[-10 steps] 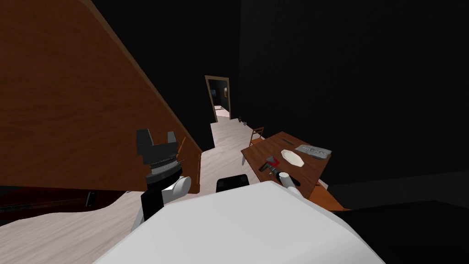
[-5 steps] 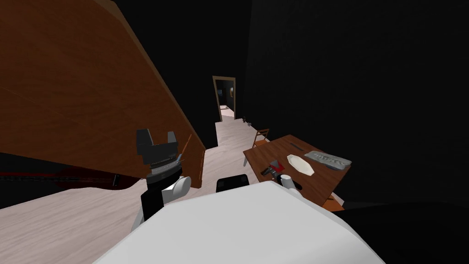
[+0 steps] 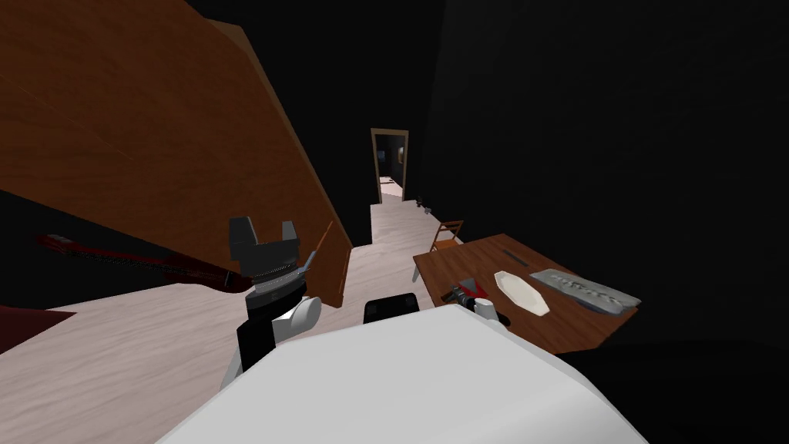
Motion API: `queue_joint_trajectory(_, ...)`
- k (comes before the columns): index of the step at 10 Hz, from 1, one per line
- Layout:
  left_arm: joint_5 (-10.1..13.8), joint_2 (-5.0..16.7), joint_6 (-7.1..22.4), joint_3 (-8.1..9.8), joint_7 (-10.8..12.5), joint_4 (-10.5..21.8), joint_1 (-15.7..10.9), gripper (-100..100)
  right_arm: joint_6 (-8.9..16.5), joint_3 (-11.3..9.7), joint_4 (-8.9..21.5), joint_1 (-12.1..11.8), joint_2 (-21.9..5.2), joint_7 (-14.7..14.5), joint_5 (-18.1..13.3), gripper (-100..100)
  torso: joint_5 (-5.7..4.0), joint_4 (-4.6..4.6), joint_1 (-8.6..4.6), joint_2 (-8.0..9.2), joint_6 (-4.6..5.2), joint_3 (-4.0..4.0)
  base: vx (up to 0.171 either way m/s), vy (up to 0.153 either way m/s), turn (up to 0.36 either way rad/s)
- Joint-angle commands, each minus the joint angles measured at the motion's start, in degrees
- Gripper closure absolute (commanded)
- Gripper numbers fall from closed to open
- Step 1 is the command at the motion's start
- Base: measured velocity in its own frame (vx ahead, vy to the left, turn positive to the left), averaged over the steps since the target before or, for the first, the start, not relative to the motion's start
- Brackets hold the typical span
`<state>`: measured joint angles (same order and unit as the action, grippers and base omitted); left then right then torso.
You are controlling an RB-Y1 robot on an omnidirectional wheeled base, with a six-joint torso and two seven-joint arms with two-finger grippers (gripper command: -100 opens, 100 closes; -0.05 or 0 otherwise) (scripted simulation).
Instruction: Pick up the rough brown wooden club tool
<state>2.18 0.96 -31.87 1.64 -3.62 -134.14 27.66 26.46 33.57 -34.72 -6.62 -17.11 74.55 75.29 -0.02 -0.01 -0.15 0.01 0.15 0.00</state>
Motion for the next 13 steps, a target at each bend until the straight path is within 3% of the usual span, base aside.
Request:
queue_joint_trajectory(1,0.0,0.0,0.0,0.00,0.0,0.0,0.0,0,0.7,0.0,-0.1,-0.2,0.0,1.6,-0.3,-100,0.00,0.00,0.00,0.00,0.00,0.00,0.001,-0.017,0.032)
queue_joint_trajectory(2,0.0,0.0,0.0,0.00,0.0,0.0,0.0,0,0.4,0.0,-0.1,-0.2,-0.1,1.0,-0.3,-100,0.02,0.00,0.08,-0.02,0.00,-0.01,0.001,-0.006,0.007)
queue_joint_trajectory(3,0.0,0.0,0.0,0.00,0.0,0.0,0.0,0,0.5,0.0,-0.1,-0.2,-0.1,1.3,-0.3,0,0.03,-0.01,0.13,-0.03,0.00,-0.02,0.000,0.000,0.000)
queue_joint_trajectory(4,0.0,0.0,0.0,0.00,0.0,0.0,0.0,0,-1.2,-0.1,0.3,0.7,1.7,0.3,-0.7,-100,0.03,-0.01,0.16,-0.03,0.00,-0.02,0.010,-0.066,-0.049)
queue_joint_trajectory(7,0.0,0.0,0.0,0.00,0.0,0.0,0.0,0,-2.3,-0.2,0.7,1.3,2.9,-0.3,-1.0,-100,-0.04,-0.01,-0.16,-0.06,0.00,-0.03,0.004,-0.080,-0.017)
queue_joint_trajectory(9,0.0,0.0,0.0,0.00,0.0,0.0,0.0,0,-4.5,-0.3,1.3,2.5,5.3,-1.5,-1.6,-100,-0.01,-0.01,-0.03,-0.04,0.00,-0.03,0.001,-0.070,-0.046)
queue_joint_trajectory(10,0.0,0.0,0.0,0.00,0.0,0.0,0.0,0,-3.9,-0.3,1.1,2.2,4.8,-0.9,-1.5,-100,-0.02,-0.01,-0.11,-0.04,0.00,-0.02,0.001,-0.038,0.004)
queue_joint_trajectory(11,0.0,0.0,0.0,0.00,0.0,0.0,0.0,0,-4.0,-0.2,1.2,2.2,4.8,-1.3,-1.4,100,0.00,-0.01,0.01,-0.03,0.00,-0.02,0.000,-0.007,0.001)
queue_joint_trajectory(13,0.0,0.0,0.0,0.00,0.0,0.0,0.0,0,-4.0,-0.2,1.2,2.2,4.8,-1.3,-1.4,100,0.02,0.01,0.15,-0.02,0.00,-0.01,0.000,0.000,0.000)
